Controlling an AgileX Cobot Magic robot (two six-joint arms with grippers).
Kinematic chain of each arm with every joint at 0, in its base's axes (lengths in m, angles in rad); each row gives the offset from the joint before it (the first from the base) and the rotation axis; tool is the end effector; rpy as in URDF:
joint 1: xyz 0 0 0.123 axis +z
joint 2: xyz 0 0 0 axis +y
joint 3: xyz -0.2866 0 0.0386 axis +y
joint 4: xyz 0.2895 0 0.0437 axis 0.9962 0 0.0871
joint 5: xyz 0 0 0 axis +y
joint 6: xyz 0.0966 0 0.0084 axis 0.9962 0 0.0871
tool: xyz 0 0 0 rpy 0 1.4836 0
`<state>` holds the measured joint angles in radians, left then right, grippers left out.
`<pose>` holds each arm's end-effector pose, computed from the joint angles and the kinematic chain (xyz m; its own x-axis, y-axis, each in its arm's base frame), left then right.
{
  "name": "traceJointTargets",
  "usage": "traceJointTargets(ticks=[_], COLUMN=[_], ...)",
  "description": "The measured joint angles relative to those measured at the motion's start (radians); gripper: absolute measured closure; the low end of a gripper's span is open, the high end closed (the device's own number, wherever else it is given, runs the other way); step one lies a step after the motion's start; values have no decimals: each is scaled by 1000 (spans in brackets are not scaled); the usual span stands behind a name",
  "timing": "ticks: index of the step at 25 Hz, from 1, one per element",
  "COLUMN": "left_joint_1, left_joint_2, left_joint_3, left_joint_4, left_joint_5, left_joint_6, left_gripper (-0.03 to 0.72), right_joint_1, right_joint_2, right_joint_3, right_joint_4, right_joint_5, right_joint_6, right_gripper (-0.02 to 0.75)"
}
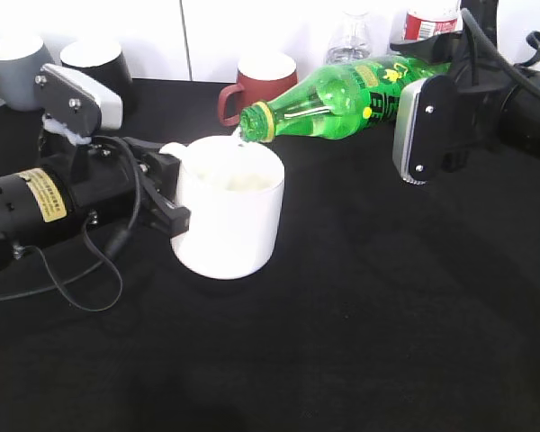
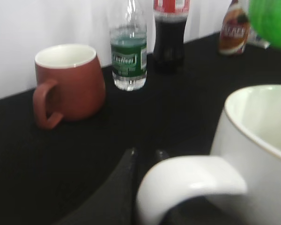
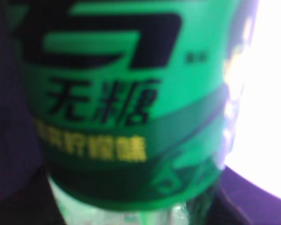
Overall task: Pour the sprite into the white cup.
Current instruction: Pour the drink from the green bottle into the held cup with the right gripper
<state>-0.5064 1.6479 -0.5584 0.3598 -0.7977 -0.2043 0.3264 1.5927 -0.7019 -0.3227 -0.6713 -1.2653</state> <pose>0.2719 -0.1788 0.1473 -0.1697 0.1523 -0.9737 0.6934 0.7205 -0.0082 0.3299 0.1319 0.1961 0.4909 -0.8676 -0.0798 -0.1734 -0.0076 -0.9848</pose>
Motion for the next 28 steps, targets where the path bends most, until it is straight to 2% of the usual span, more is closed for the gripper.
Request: traceJointTargets(ticks=[28], left_joint_1=[0], left_joint_2=[0], left_joint_3=[0], left_joint_4=[12], left_joint_5=[-6], left_joint_6=[12], left_gripper=[612], right_joint_1=[0], right_joint_2=[0], right_joint_3=[-12], right_joint_4=[-14], right_joint_5=[-4], right_joint_6=[-65], right_gripper=[351])
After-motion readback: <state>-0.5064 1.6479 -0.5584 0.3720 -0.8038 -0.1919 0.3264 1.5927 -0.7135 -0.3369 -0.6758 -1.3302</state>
